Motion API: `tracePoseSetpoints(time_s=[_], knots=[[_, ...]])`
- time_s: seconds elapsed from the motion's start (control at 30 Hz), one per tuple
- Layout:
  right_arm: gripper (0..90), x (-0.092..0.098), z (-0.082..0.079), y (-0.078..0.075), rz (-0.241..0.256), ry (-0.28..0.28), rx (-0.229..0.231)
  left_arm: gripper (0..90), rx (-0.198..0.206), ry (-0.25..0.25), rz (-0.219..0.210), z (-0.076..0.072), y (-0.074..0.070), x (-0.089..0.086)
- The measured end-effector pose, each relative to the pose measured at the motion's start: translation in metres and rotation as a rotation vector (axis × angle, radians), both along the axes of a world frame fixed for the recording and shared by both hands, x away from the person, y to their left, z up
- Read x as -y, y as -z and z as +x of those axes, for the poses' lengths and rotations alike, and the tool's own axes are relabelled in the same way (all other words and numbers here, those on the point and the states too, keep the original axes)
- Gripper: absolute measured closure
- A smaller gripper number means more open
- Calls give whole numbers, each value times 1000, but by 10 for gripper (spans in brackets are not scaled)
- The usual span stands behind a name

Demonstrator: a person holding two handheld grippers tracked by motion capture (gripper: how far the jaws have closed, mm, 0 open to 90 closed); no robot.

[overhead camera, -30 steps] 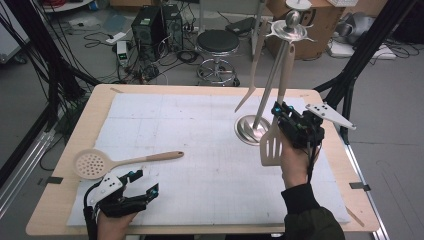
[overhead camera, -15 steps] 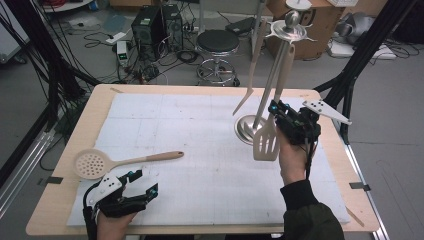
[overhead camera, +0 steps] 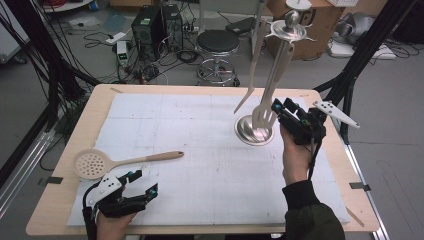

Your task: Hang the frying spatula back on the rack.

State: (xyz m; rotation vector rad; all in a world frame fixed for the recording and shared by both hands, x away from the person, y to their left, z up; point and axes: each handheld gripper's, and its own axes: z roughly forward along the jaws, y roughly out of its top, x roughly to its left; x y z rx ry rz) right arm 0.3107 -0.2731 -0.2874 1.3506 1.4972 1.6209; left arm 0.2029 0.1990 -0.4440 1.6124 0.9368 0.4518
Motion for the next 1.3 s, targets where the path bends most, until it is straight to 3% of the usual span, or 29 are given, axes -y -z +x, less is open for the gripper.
tracePoseSetpoints(time_s=[0.13, 0.43, 0.73, 0.83, 1.0, 1.3], knots=[[497, 7, -3, -2, 72, -3, 51, 236, 1, 0, -1, 0, 0, -1], [585, 15, -8, -6, 149, -23, 141, 236, 1, -5, 0, -2, 0, -2], [734, 15, -9, -12, 173, -32, 165, 236, 1, -9, -4, -2, 0, -3], [735, 17, -8, -14, 179, -33, 167, 236, -2, -8, -2, -2, 0, -2], [759, 22, -7, -16, 230, -52, 174, 236, -1, -10, -4, -2, 0, -3], [734, 25, -7, -21, 231, -42, 184, 236, 0, -8, -1, -2, 0, -3]])
